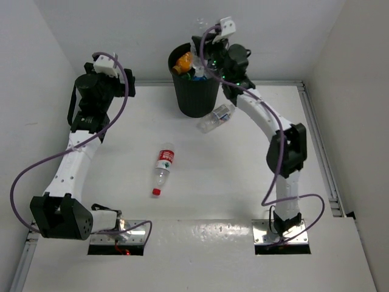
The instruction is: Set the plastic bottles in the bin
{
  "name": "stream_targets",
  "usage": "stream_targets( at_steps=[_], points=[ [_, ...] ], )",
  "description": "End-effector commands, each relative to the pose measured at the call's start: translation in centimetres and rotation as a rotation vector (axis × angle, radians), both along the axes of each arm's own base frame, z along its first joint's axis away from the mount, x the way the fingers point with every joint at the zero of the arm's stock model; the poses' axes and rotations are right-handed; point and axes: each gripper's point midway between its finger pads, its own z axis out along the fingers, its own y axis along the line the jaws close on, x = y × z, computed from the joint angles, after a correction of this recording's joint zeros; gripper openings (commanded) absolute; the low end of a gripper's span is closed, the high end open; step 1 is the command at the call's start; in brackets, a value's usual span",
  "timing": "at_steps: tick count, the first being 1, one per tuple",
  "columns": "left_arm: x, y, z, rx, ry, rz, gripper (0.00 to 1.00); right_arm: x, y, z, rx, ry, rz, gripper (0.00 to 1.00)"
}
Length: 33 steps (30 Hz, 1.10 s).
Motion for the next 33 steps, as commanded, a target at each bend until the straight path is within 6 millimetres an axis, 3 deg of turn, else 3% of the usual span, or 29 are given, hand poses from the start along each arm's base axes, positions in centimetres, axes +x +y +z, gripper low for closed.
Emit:
stream_targets(
  at_steps=[1, 2, 3, 4, 8, 10, 11, 12, 14, 15, 16, 17, 18, 20, 21, 22, 23, 24, 25, 30, 32, 33],
  points=[
    [-1.6, 1.0, 3.0, -0.020, -0.094, 0.013, 0.99, -0.8, 0.2, 6.0, 0.107, -0.298, -0.119, 0.00],
    [-1.9, 1.0, 2.8, -0.020, -0.091, 0.014, 0.99, 0.9, 0.5, 3.5, 0.068, -0.295, -0.166, 0.00],
    [-2.1, 1.4, 3.1, -0.020, -0.100, 0.023, 0.99, 1.1, 0.2, 4.0, 0.087, -0.325, -0.183, 0.00],
    [-2.1, 1.4, 2.7, -0.020, -0.091, 0.023, 0.99, 0.8, -0.2, 6.0, 0.110, -0.363, -0.190, 0.00],
    [-2.0, 2.2, 2.2, -0.009, -0.082, 0.037, 0.99, 1.9, 1.4, 3.4, 0.112, -0.307, -0.118, 0.00],
    [-2.0, 2.7, 2.2, -0.009, -0.082, 0.049, 0.99, 1.7, 1.1, 3.0, 0.119, -0.286, -0.125, 0.00],
    [-2.0, 2.8, 2.2, 0.001, -0.083, 0.050, 0.99, 1.9, 1.3, 1.2, 0.103, -0.253, -0.127, 0.00],
    [-1.7, 3.0, 1.7, 0.001, -0.072, 0.050, 0.99, 1.5, 0.9, 1.8, 0.111, -0.256, -0.137, 0.00],
    [-1.7, 2.8, 1.5, 0.001, -0.063, 0.039, 0.99, 2.0, 0.7, -0.3, 0.097, -0.196, -0.157, 0.00],
    [-1.5, 3.1, 0.8, 0.013, -0.043, 0.034, 0.99, 1.8, 0.1, 0.2, 0.108, -0.191, -0.173, 0.02],
    [-1.6, 2.8, 0.8, 0.014, -0.033, 0.020, 0.99, 2.0, 0.0, -0.5, 0.099, -0.155, -0.178, 0.04],
    [-1.4, 2.9, 0.0, 0.041, -0.010, 0.003, 0.99, 2.3, -0.4, -1.3, 0.100, -0.124, -0.183, 0.10],
    [-1.3, 1.4, -0.6, 0.069, 0.008, -0.092, 0.99, 2.2, -0.7, -1.2, 0.100, -0.115, -0.177, 0.26],
    [-1.9, 0.9, -1.5, 0.112, 0.047, -0.164, 0.99, 2.4, -0.9, -1.9, 0.114, -0.051, -0.155, 0.48],
    [-2.4, -0.6, -1.9, 0.155, 0.036, -0.280, 0.99, 2.3, -0.6, -2.3, 0.098, -0.023, -0.113, 0.71],
    [-2.8, -1.1, -3.1, 0.178, 0.052, -0.337, 0.99, 1.9, -0.7, -1.0, 0.152, -0.010, -0.082, 0.80],
    [-3.4, -1.8, -4.0, 0.200, 0.079, -0.392, 0.99, 2.1, -1.2, -1.3, 0.156, 0.015, -0.077, 0.90],
    [-3.8, -2.2, -4.6, 0.262, 0.076, -0.443, 0.99, 1.8, -1.1, -0.4, 0.167, 0.011, -0.052, 1.00],
    [-4.9, -3.3, -6.0, 0.259, 0.121, -0.523, 0.99, 1.1, -1.3, 1.1, 0.204, 0.010, -0.030, 1.00],
    [-6.3, -5.4, -8.5, 0.248, 0.214, -0.654, 0.99, -2.3, -2.9, 7.8, 0.270, -0.087, -0.002, 1.00],
    [-7.1, -6.5, -10.2, 0.230, 0.290, -0.681, 0.99, -3.2, -4.4, 9.2, 0.259, -0.118, -0.019, 1.00],
    [-7.5, -8.1, -11.3, 0.235, 0.325, -0.726, 0.99, -4.0, -5.1, 9.9, 0.255, -0.129, -0.021, 1.00]
  ],
)
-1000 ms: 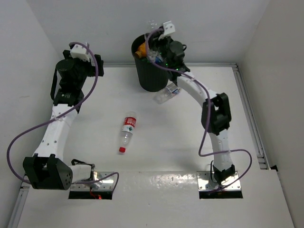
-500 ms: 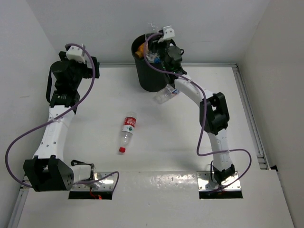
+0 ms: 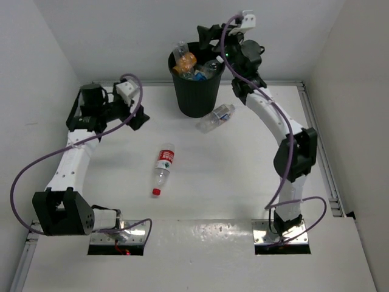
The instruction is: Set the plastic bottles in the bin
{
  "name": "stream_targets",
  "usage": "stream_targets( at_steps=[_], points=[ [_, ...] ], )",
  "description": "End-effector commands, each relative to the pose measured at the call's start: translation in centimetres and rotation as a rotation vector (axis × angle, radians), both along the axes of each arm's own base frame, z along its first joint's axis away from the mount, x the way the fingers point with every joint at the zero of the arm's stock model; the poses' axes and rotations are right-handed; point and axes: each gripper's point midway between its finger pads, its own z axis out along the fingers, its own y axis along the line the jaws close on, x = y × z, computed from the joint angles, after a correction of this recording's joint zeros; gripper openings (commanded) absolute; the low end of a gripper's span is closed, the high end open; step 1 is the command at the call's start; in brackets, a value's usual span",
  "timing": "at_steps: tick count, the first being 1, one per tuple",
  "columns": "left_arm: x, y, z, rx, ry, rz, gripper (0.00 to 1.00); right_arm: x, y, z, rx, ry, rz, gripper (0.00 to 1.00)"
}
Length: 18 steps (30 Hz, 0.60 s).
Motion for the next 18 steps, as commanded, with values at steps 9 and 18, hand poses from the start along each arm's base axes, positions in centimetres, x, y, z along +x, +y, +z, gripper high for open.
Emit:
stream_targets(
  at_steps=[9, 18],
  points=[
    [-5.4, -9.4, -11.2, 0.093, 0.479, -0.039, 0.99, -9.2, -10.2, 5.5, -0.056, -0.084, -0.107, 1.00],
    [-3.9, -7.8, -19.3, 0.235, 0.821, 0.297, 0.99, -15.4, -14.0, -1.7, -0.152, 0.092, -0.165, 1.00]
  ],
)
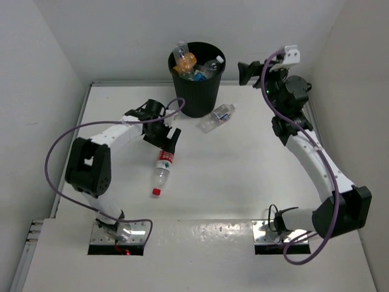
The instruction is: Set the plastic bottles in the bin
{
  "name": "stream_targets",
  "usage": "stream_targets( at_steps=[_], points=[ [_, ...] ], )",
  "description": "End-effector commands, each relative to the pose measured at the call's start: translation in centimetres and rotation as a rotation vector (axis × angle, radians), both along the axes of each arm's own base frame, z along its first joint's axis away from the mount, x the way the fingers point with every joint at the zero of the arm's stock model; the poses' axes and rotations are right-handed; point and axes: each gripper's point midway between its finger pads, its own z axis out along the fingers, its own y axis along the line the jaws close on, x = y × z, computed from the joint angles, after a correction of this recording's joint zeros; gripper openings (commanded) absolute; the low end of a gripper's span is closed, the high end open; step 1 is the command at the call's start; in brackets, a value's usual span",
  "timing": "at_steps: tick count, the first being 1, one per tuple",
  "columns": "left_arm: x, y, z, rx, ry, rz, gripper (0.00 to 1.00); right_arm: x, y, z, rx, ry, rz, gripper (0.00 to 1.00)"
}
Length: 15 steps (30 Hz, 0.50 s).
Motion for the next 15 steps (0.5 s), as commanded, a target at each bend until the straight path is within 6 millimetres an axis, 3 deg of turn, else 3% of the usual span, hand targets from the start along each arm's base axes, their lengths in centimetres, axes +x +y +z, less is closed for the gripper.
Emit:
stream_targets(
  at_steps=[1, 2, 4, 7, 10, 15],
  points=[
    [1.1, 1.0, -0.6, 0.097, 0.049, 0.138, 0.99, -2.0, -1.2, -2.5, -0.044, 0.057, -0.028, 1.00],
    [1.4, 0.7, -1.4, 0.095, 0.084, 0.171, 0.99, -2.7, -1.7, -2.0, -0.046, 0.046, -0.044, 1.00],
    [1.8, 0.3, -1.8, 0.086, 0.112, 0.192, 0.99, -2.9, -2.0, -3.6, -0.064, 0.080, -0.054, 1.00],
    [2.4, -0.4, -2.8, 0.093, 0.139, 0.197, 0.99, -3.7, -2.6, -3.8, -0.072, 0.088, -0.067, 0.99],
    [1.9, -0.7, -4.1, 0.119, 0.196, 0.194, 0.96, -4.0, -3.0, -3.9, -0.080, 0.094, -0.076, 0.99],
    [1.0, -1.3, -4.8, 0.154, 0.231, 0.167, 0.91, -4.1, -3.4, -4.5, -0.087, 0.108, -0.081, 0.99]
  ],
)
